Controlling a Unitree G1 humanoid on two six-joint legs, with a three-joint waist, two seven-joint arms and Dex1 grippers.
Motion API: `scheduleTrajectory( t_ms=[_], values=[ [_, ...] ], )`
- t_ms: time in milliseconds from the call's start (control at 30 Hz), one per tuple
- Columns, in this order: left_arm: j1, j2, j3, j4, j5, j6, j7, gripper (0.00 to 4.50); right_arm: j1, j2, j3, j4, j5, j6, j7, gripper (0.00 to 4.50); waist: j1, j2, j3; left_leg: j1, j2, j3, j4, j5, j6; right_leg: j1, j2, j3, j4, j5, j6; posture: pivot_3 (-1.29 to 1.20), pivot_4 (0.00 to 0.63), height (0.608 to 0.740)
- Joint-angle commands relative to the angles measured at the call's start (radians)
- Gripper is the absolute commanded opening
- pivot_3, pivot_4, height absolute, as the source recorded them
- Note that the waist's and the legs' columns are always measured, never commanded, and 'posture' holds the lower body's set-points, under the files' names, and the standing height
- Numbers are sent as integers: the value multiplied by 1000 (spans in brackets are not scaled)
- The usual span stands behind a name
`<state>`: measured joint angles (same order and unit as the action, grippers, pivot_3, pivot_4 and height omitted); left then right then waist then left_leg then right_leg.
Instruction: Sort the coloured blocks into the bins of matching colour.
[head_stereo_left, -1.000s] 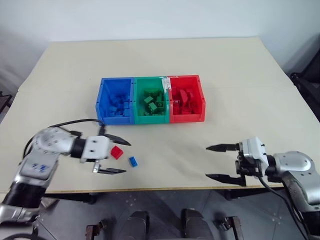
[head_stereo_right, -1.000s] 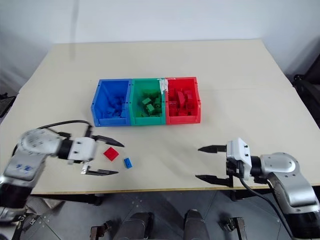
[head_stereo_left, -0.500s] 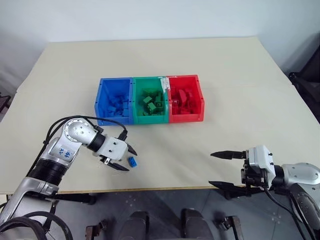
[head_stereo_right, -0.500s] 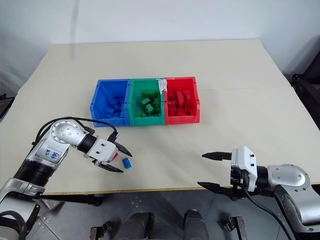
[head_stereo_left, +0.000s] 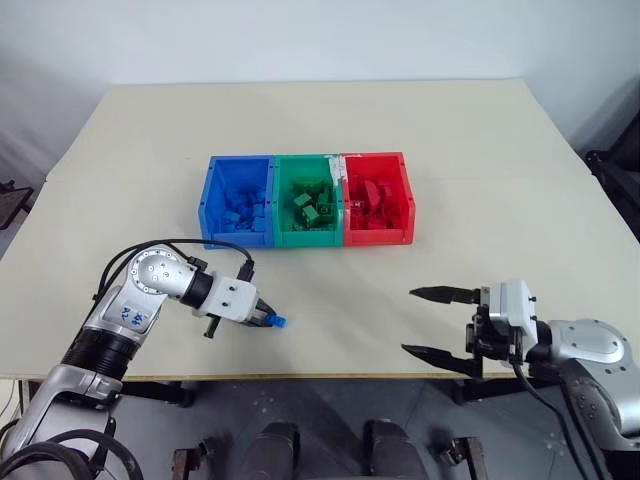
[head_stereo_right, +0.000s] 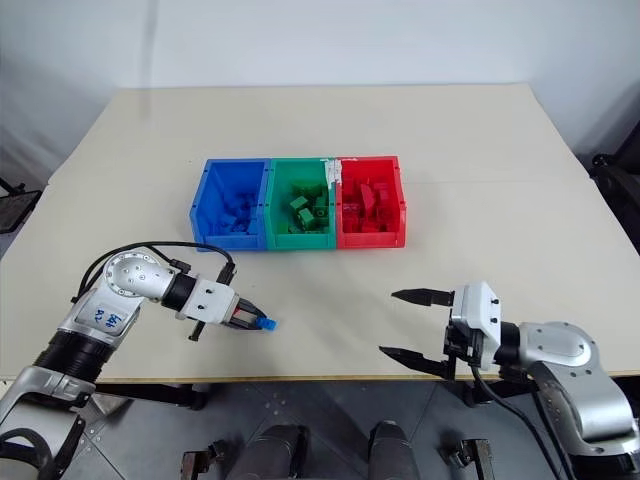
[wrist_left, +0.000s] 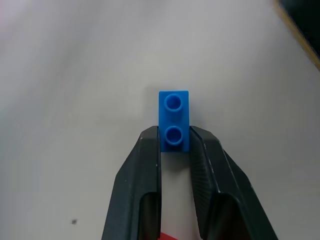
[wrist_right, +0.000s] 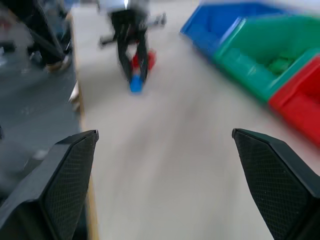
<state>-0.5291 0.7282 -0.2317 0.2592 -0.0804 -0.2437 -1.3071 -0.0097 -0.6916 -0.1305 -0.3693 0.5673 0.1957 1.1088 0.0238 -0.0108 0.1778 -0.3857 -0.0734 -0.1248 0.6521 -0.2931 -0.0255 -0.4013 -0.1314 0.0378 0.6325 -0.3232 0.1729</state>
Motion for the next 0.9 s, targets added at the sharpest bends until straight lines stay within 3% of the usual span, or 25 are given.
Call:
scheduleTrajectory(
  t_ms=[33, 167, 233, 300, 667, 900],
  values=[
    [5, -31, 170, -70, -171, 190, 117, 439, -34, 51, -14, -35, 27, -4, -73, 4500, -1, -1, 0, 0, 0, 0, 0, 0, 0, -1, 0, 0, 0, 0, 0, 0, 150, 740],
    [-14, -62, 284, -88, -252, 329, 235, 439, -47, 83, 5, -43, 17, -3, -104, 4500, -3, -1, 0, -2, 0, 0, -1, 0, -1, -5, 0, 0, 4, 0, 0, 0, 150, 740],
    [-143, -103, 342, 47, -179, 397, 494, 439, -75, 118, 16, -34, 6, -12, -146, 4500, -3, -1, 0, -2, 0, 1, -1, 0, -1, -6, 0, 0, 4, 0, 0, 0, 150, 740],
    [-210, -115, 353, 133, -117, 447, 636, 439, -99, 139, 13, -21, -3, -17, -182, 4500, 0, -6, 3, -3, -1, 0, 0, 1, -2, -6, 0, 0, 5, 0, 0, 0, 150, 740],
    [-212, -143, 363, 137, -130, 486, 656, 439, -130, 158, -3, 12, -20, -44, -225, 4500, -24, -6, 3, -5, -1, 2, -4, 2, -2, -11, -1, -2, 9, 0, -1, 0, 150, 740],
    [-183, -119, 387, 107, -138, 476, 626, 2658, -170, 151, 2, 54, -23, -58, -199, 4500, -28, -6, 3, -4, -1, 2, -3, 2, -2, -11, -1, -1, 9, 0, -1, 0, 150, 740]
  ],
)
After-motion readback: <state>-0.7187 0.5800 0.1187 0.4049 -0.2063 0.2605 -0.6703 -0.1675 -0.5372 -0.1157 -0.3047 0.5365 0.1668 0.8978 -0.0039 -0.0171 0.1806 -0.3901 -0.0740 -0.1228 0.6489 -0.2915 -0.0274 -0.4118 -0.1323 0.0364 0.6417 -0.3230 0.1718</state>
